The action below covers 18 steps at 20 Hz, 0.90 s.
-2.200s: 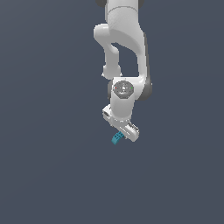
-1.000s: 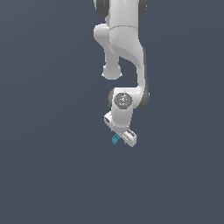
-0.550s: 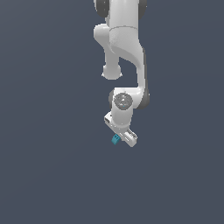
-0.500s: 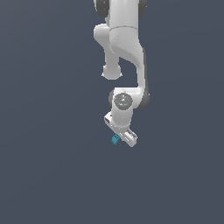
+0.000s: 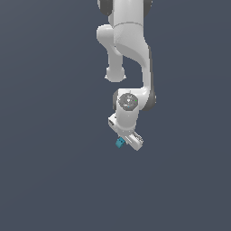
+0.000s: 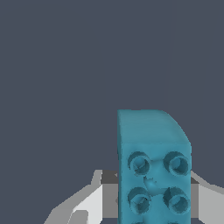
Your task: Pick up the object and move it to a goal position.
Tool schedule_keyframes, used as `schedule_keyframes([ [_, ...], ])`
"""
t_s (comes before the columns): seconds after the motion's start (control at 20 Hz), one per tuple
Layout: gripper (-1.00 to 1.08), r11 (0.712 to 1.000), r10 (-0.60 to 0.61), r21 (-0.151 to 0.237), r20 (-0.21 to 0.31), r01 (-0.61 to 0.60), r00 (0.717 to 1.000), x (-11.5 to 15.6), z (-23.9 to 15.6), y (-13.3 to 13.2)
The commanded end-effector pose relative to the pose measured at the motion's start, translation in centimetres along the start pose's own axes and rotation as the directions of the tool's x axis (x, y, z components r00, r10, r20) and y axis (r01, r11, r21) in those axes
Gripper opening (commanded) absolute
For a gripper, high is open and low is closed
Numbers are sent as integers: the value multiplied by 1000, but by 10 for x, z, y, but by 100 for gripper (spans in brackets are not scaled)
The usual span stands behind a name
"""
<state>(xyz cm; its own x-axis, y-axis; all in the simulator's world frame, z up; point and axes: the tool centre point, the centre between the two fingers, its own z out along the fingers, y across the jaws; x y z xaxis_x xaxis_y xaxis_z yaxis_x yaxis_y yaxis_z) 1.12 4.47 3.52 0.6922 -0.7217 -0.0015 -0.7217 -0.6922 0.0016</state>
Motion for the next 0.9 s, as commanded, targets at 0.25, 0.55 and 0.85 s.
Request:
schedule_keyframes([
  [0.25,-100,1000,0,2,-1,0,1000,-7,-50,-11],
  [0.55,-100,1000,1,2,-2,-1,1000,-17,-112,-24],
  [0.85,-100,1000,1,1,-2,-1,1000,-28,-183,-39],
])
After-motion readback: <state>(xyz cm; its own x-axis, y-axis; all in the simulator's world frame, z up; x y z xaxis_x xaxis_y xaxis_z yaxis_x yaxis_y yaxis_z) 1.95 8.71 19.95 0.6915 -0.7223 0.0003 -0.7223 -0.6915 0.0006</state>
